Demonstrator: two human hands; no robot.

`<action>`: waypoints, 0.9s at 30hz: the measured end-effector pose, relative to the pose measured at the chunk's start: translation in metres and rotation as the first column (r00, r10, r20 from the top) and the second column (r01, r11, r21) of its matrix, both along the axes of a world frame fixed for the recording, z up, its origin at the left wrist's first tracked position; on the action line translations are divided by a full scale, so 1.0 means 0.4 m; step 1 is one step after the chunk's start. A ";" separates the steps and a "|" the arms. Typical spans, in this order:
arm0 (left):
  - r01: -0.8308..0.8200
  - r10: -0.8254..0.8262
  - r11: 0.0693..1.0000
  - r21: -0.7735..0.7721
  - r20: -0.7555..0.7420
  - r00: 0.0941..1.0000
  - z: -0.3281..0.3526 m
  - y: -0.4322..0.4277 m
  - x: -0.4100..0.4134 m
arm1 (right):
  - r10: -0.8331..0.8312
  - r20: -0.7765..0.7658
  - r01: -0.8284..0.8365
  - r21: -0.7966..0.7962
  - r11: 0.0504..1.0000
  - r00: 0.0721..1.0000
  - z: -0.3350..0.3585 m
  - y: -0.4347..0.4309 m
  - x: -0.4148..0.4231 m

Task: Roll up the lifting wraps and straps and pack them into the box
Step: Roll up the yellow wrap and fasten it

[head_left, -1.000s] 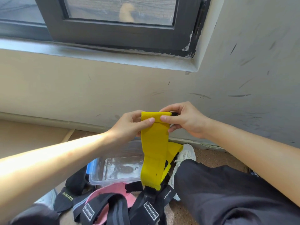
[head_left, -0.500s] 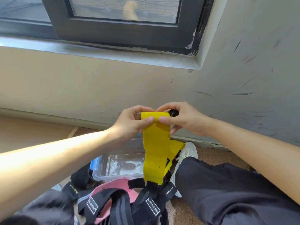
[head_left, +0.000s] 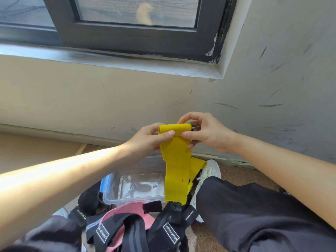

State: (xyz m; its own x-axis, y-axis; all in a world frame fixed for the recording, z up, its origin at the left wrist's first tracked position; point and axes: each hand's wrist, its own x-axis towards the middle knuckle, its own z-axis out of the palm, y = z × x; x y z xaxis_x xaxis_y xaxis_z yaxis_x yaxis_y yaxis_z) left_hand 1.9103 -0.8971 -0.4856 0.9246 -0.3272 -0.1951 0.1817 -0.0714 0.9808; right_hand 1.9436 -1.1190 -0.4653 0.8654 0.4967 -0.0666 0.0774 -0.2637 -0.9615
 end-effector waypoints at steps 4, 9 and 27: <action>0.007 -0.007 0.999 0.037 -0.014 1.000 0.002 -0.005 0.000 | 0.005 0.096 -0.002 -0.033 0.999 0.995 -0.009 0.006 -0.001; -0.044 0.044 0.999 0.006 0.041 0.998 -0.011 -0.016 0.002 | 0.027 0.055 -0.023 -0.064 0.998 0.998 -0.010 -0.003 0.004; -0.010 0.009 1.000 0.023 0.036 0.999 -0.012 -0.028 0.010 | -0.034 -0.082 0.035 0.015 0.999 0.996 -0.001 -0.022 0.015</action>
State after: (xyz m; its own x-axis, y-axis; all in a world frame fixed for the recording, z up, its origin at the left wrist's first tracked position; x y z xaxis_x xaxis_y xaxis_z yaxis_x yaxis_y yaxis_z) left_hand 1.9145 -0.9081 -0.4905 0.9340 -0.3144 -0.1696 0.1475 -0.0930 0.9847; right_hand 1.9497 -1.1277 -0.4657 0.8740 0.4683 -0.1299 -0.0106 -0.2488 -0.9685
